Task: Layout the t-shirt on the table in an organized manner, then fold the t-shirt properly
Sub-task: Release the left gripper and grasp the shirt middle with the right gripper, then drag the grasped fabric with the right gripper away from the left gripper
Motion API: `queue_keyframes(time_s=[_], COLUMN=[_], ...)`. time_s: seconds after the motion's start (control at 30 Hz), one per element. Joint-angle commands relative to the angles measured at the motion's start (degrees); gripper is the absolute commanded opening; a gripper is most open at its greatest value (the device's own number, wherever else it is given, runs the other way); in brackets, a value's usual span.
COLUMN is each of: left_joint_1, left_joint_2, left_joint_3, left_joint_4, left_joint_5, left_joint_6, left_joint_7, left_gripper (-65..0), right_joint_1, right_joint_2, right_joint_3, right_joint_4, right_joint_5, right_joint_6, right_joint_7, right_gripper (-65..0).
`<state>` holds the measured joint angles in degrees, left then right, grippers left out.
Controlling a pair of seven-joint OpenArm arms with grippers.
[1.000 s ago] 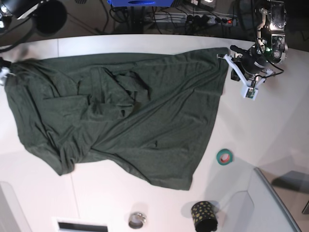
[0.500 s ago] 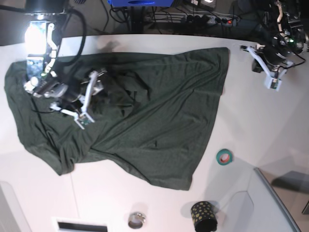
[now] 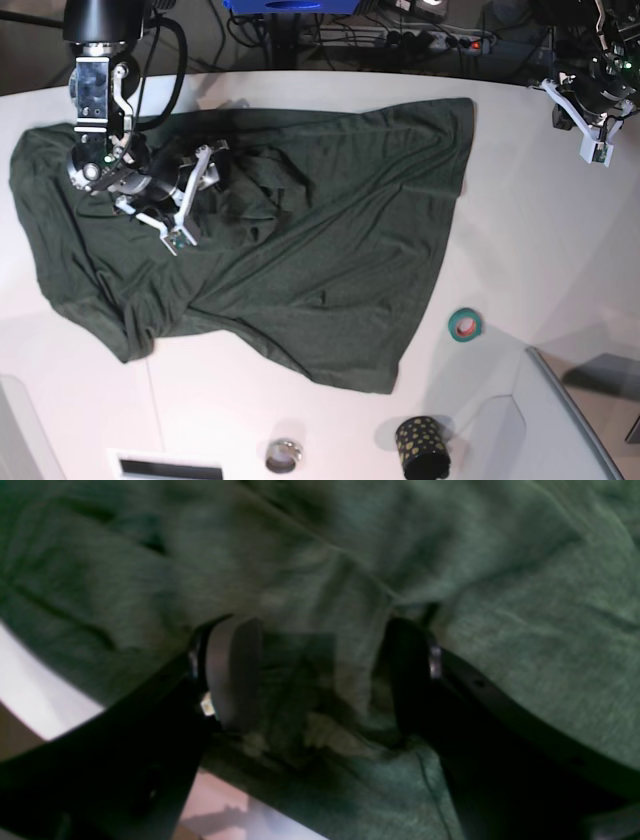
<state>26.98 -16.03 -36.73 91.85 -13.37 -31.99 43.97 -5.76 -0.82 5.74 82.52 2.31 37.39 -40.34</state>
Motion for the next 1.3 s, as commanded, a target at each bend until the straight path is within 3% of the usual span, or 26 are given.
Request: queue_keyframes(time_s=[0.0, 0.2, 0.33, 0.47, 0.53, 0.63, 0.67, 0.8, 1.07, 1.27], left_joint_1=[0.2, 0.2, 0.1, 0.1, 0.1, 0.0, 0.0, -0.4, -0.4, -0.1], left_joint_2=[-1.1, -1.1, -1.1, -1.0, -1.0, -1.0, -1.0, -0.6, -0.3, -0.3], left_joint_3=[-0.4, -0.1, -0.1, -0.1, -0.1, -0.1, -0.1, -0.1, -0.1, -0.1], left_joint_4=[0.8, 0.8, 0.8, 0.8, 0.8, 0.8, 0.8, 0.8, 0.9, 0.9], left_joint_5=[0.0, 0.0, 0.0, 0.0, 0.0, 0.0, 0.0, 0.0, 0.0, 0.0], left_joint_6=[0.0, 0.0, 0.0, 0.0, 0.0, 0.0, 0.0, 0.0, 0.0, 0.0], left_joint_7=[-0.8, -0.8, -0.8, -0.8, -0.8, -0.8, -0.8, -0.8, -0.8, -0.8], left_gripper=[-65.0, -65.0, -65.0, -65.0, -65.0, -65.0, -65.0, -65.0, -65.0, -65.0], right_joint_1=[0.8, -0.8, 0.8, 1.1, 1.1, 1.7, 1.9, 5.7, 22.2, 30.2], right_joint_2=[-0.3, 0.1, 0.2, 0.1, -0.1, -0.2, -0.3, -0.3, -1.4, -3.0], right_joint_3=[-0.2, -0.1, -0.1, -0.2, -0.5, -0.5, -0.6, -1.6, -4.6, -4.3], right_joint_4=[0.8, 4.6, 0.3, -1.2, -1.2, 0.0, 0.6, 4.2, 2.9, 0.9], right_joint_5=[1.2, 1.1, 1.1, 1.1, 1.1, 1.1, 1.1, 1.1, 1.1, 1.1], right_joint_6=[0.6, 0.5, -1.7, -2.0, -2.0, -2.2, -2.2, -2.2, -2.2, -2.2], right_joint_7=[2.0, 1.8, 2.4, 2.4, 2.4, 1.9, 1.7, -2.4, -8.5, -8.6], right_gripper=[-28.1, -28.1, -28.1, -29.3, -38.9, -63.0, -65.0, -64.2, -64.2, -64.2])
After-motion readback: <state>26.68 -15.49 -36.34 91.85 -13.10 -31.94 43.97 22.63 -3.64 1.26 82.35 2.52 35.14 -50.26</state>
